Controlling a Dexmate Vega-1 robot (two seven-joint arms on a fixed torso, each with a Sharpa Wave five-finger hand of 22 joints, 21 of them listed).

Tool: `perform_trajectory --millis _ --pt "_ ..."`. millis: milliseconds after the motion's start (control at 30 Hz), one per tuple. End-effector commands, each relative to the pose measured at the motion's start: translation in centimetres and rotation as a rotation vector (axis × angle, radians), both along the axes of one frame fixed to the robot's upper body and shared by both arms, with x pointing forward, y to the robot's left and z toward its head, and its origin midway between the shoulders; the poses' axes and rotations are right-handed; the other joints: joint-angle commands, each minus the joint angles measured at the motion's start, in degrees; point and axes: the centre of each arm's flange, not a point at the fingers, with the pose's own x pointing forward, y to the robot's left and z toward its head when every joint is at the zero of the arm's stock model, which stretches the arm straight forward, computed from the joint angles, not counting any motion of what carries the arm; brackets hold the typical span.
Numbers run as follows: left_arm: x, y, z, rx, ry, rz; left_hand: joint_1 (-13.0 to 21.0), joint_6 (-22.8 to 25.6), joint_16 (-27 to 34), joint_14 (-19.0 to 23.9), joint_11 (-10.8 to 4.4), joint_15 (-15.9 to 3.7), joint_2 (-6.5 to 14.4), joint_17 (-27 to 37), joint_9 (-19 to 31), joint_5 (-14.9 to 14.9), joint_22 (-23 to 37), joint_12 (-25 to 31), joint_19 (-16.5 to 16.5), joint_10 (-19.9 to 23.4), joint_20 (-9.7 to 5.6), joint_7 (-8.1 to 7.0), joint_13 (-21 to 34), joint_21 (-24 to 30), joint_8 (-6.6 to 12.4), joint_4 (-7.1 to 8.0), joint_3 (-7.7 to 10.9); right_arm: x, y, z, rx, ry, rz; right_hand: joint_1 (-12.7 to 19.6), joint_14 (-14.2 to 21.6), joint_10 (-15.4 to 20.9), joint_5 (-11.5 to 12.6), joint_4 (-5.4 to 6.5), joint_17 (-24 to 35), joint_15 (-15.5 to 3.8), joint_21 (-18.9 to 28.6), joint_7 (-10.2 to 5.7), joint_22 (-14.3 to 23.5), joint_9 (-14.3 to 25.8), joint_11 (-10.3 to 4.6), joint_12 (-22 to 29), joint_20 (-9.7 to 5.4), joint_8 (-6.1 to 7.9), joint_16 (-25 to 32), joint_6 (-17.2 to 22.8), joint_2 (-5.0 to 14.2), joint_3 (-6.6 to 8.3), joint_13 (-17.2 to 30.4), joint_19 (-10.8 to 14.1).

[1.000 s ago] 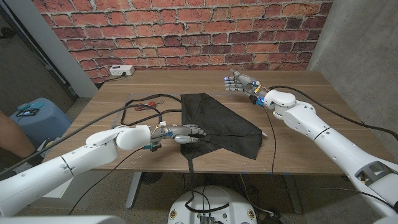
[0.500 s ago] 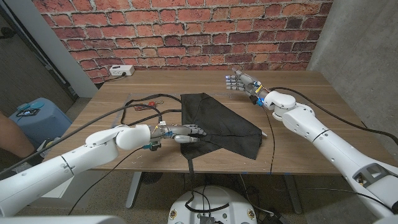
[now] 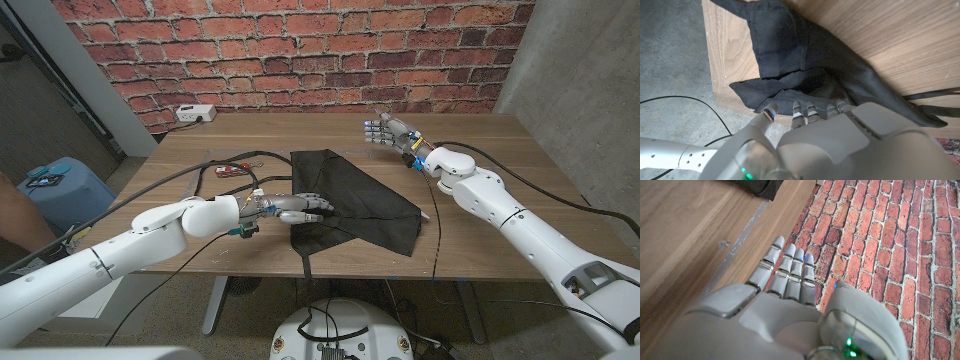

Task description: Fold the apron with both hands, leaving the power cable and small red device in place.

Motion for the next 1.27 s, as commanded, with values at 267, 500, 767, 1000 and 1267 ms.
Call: perform_trajectory --millis 267,500,767,1000,1267 --pt "-0.4 0.1 2.4 -0.077 -0.037 -0.032 0.64 -0.12 0.13 0.5 -0.26 -0.39 0.0 -0.03 0.23 -0.24 0.25 -0.02 -1.83 0.05 0.06 0.09 0.02 0.49 0.32 0.05 -0.22 0.6 -0.8 -0.5 0.045 0.016 -0.007 -0.99 -2.97 -1.77 0.38 -0.44 -0.72 0.55 -0.6 -0.26 -0.14 0.02 0.05 -0.96 -0.03 -0.13 -0.71 -1.75 -0.5 1.08 -0.26 -2.12" --pt "-0.1 0.3 2.7 -0.122 -0.05 -0.024 0.76 -0.47 0.12 0.79 0.2 -0.26 -0.02 -0.04 0.23 -0.25 0.24 -0.08 -1.31 -0.15 0.65 0.45 0.03 0.61 0.19 -0.05 -0.24 0.2 -1.5 -0.8 0.051 0.01 -0.024 -1.14 -3.55 -2.26 0.36 -0.56 -0.98 0.65 -0.62 -0.26 -0.18 0.0 -0.19 -1.13 -0.2 -0.1 -0.68 -2.02 -0.53 1.37 -0.37 -2.55" --pt "-0.2 0.8 2.6 -0.159 -0.05 -0.012 0.89 -1.19 0.08 0.97 0.22 -0.21 -0.03 -0.05 0.23 -0.26 0.23 -0.07 -0.87 -0.17 0.65 0.74 0.05 0.67 0.0 -0.16 -0.25 0.3 -2.0 -1.7 0.055 0.014 -0.039 -1.25 -4.08 -2.5 0.35 -0.71 -1.28 0.42 -0.6 -0.36 -0.23 -0.02 -0.33 -1.17 -0.36 -0.08 -0.61 -2.36 -0.53 1.72 -0.48 -2.91" --pt "-0.3 0.9 2.6 -0.194 -0.043 0.008 1.01 -1.34 0.03 1.07 0.54 -0.15 -0.02 -0.04 0.23 -0.29 0.22 -0.21 -0.68 -0.6 0.94 0.94 0.06 0.65 0.04 -0.25 -0.27 0.7 -2.8 -2.6 0.068 0.021 -0.058 -1.21 -4.18 -2.62 0.33 -0.88 -1.47 0.39 -0.56 -0.46 -0.25 -0.03 -0.4 -1.19 -0.42 -0.05 -0.55 -2.47 -0.61 1.93 -0.55 -2.98" --pt "0.0 0.7 2.7 -0.211 -0.044 0.022 1.02 -1.2 -0.04 0.95 0.72 0.27 -0.04 0.01 0.25 -0.41 0.23 -0.24 -0.8 -0.86 1.76 1.04 0.09 0.51 0.19 -0.17 -0.42 1.1 -3.4 -3.3 0.058 0.008 -0.063 -1.23 -4.81 -2.86 0.3 -1.05 -1.76 0.43 -0.55 -0.57 -0.29 -0.04 -0.56 -1.24 -0.49 -0.02 -0.62 -2.68 -0.69 2.2 -0.64 -3.25"
